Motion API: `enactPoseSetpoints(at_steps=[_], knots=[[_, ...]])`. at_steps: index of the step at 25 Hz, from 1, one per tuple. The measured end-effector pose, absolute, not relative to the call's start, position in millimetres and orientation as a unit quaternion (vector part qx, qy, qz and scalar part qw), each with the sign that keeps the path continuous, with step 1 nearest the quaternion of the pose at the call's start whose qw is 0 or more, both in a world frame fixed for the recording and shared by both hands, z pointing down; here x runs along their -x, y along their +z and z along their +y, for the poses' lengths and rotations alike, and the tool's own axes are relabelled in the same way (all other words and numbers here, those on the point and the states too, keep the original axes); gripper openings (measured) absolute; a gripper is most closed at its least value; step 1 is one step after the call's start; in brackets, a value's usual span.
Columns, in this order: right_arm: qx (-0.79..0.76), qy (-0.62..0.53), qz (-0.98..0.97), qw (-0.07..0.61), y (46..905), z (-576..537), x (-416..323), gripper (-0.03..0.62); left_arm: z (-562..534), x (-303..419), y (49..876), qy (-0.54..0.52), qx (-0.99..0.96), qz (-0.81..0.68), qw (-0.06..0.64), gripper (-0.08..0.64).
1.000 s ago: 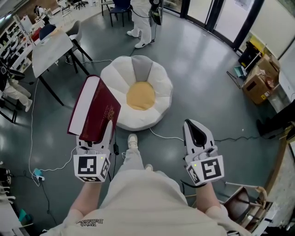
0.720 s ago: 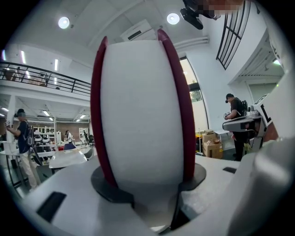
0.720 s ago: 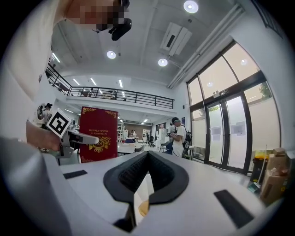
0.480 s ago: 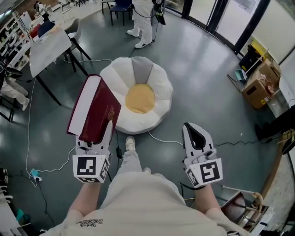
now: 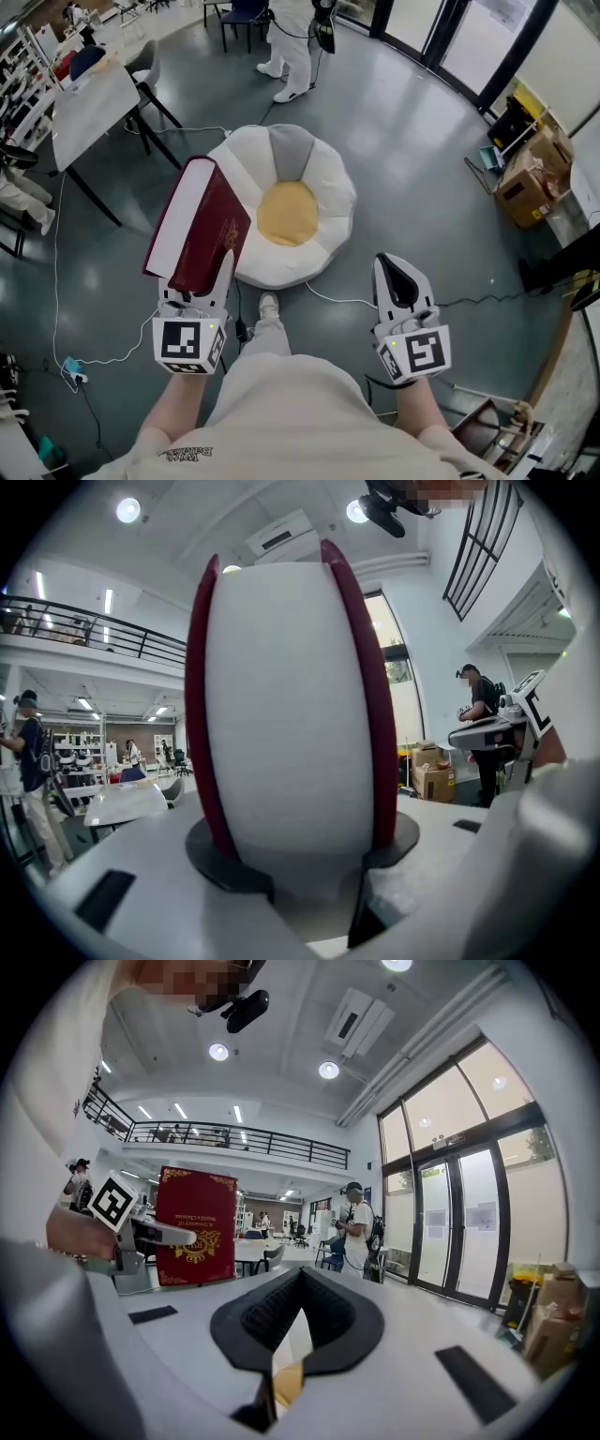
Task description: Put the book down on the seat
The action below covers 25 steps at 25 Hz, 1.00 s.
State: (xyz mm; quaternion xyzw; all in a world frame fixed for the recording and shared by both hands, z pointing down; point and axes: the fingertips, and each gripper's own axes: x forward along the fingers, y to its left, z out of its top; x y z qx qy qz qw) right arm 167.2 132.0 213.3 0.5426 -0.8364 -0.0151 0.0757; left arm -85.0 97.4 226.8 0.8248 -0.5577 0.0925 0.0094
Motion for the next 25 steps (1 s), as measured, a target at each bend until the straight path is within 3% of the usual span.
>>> enactPoseSetpoints(at_steps=[25], knots=[[-0.551,-0.011,-0.830,0.079,198.4,-85.0,-60.9,0.000,-108.7,176.3,226.6,0.092,-0.840,-0.534,0.022,0.227]])
